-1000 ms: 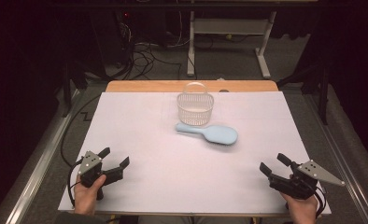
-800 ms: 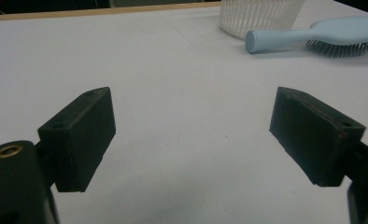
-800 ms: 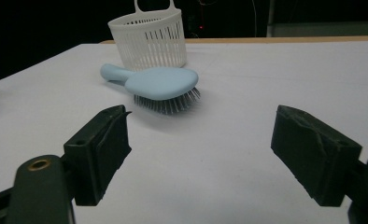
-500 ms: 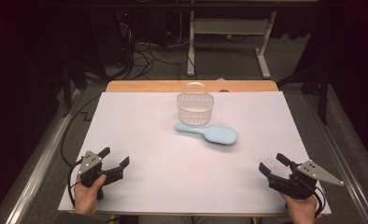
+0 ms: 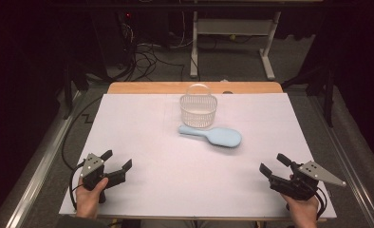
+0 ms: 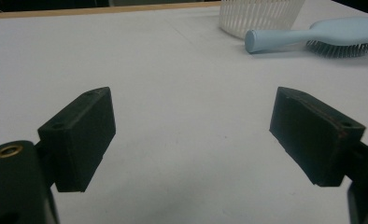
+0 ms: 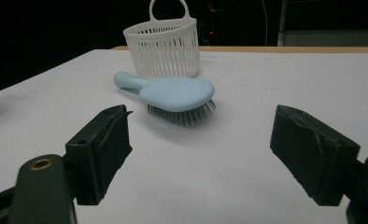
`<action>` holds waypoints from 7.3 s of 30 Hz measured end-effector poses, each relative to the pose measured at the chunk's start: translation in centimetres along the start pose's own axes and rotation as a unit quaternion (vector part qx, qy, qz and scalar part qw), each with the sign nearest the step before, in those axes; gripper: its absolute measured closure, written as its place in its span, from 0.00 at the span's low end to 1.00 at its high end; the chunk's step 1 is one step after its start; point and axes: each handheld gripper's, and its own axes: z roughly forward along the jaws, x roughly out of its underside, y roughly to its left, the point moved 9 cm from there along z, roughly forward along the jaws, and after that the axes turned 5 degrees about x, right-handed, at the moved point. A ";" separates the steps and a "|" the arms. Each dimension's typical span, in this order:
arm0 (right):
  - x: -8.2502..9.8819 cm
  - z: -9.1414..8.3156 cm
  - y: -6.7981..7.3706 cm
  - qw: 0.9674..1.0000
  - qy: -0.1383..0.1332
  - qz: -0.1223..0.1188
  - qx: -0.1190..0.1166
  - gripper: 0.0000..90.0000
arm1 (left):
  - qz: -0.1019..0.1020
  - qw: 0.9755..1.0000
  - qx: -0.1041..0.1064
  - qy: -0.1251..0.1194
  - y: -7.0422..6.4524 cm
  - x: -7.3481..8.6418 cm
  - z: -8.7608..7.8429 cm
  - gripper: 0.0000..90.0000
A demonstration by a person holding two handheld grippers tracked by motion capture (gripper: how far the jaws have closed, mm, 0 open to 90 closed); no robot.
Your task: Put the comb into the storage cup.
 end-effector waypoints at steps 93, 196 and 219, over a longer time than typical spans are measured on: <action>-2.8 8.9 9.0 0.996 0.019 -0.037 -0.081 0.34 | 0.006 1.000 0.014 0.002 -0.4 0.0 0.4 0.17; -3.5 29.1 16.9 0.915 0.359 -0.184 0.021 1.00 | -0.025 0.999 0.021 -0.008 0.0 -0.2 0.2 0.17; -3.6 29.5 16.3 0.904 0.371 -0.205 0.045 1.00 | -0.028 0.999 0.027 -0.007 -0.2 -0.1 0.3 0.17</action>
